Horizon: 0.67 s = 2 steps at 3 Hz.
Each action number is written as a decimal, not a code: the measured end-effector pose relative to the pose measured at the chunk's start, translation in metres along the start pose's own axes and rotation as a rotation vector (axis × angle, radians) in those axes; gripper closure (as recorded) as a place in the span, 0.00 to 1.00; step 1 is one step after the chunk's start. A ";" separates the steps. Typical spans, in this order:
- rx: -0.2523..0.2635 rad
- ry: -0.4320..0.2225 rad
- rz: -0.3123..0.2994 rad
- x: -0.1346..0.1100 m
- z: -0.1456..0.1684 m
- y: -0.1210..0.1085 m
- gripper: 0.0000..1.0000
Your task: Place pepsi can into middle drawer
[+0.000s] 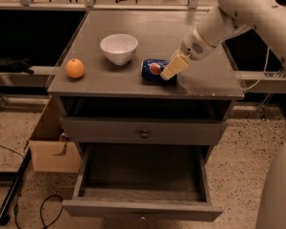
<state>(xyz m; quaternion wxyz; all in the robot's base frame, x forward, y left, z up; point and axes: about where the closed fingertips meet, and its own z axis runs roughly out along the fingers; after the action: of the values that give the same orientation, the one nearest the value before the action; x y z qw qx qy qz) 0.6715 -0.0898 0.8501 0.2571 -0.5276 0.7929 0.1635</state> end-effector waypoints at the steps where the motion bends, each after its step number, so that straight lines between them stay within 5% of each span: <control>1: 0.015 0.033 0.018 -0.001 -0.013 -0.002 1.00; 2: 0.049 0.075 0.014 0.000 -0.047 0.007 1.00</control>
Offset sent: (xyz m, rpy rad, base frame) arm -0.0441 -0.0468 0.0901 -0.1495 -0.0391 -0.0671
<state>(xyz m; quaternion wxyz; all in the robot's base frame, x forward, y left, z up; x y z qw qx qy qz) 0.6538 -0.1120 0.8881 0.2390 -0.5214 0.8095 0.1258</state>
